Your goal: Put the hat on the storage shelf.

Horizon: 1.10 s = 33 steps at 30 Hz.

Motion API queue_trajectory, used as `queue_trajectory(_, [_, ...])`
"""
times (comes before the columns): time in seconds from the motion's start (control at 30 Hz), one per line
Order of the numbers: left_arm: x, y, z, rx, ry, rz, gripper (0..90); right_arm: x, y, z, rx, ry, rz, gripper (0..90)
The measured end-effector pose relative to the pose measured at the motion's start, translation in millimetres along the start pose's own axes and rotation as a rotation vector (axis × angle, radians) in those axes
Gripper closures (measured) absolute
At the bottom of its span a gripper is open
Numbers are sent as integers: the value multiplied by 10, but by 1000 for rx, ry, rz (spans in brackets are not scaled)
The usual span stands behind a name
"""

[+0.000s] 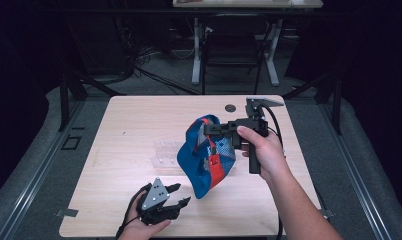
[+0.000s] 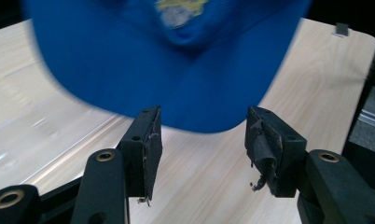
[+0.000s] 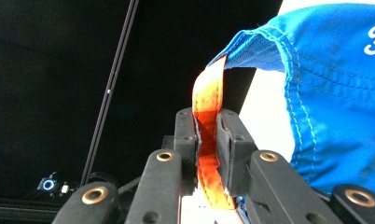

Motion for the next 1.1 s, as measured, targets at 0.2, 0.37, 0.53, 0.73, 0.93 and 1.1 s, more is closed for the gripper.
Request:
queue_trajectory(0.2, [149,104,-177,3,16,-17,461,20,37,14,1,0,-3,791])
queue_trajectory(0.37, [210,189,-246,39,33,-13,480,15,49,11,1,1,-2,791])
queue_trajectory(0.53, [182,186,-232,47,46,5,617,-1,48,15,1,-1,1,791])
queue_trajectory(0.73, [181,107,-160,52,34,-10,741,1,7,27,6,-3,-7,791])
queue_trajectory(0.93, [188,40,-81,75,33,-23,805,1,-22,32,7,-4,-10,791])
queue_trajectory(1.1, [182,-3,-31,105,66,-18,871,1,-35,28,2,-2,-10,790])
Point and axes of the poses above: each handheld gripper's, and its own axes: y roughly forward along the jaws, x roughly out of its top, z roughly to its left, the point moved 8 cm from there along y, roughly forward along the jaws, and after that the axes turned 1 degree about -y, right-handed, at the moved point
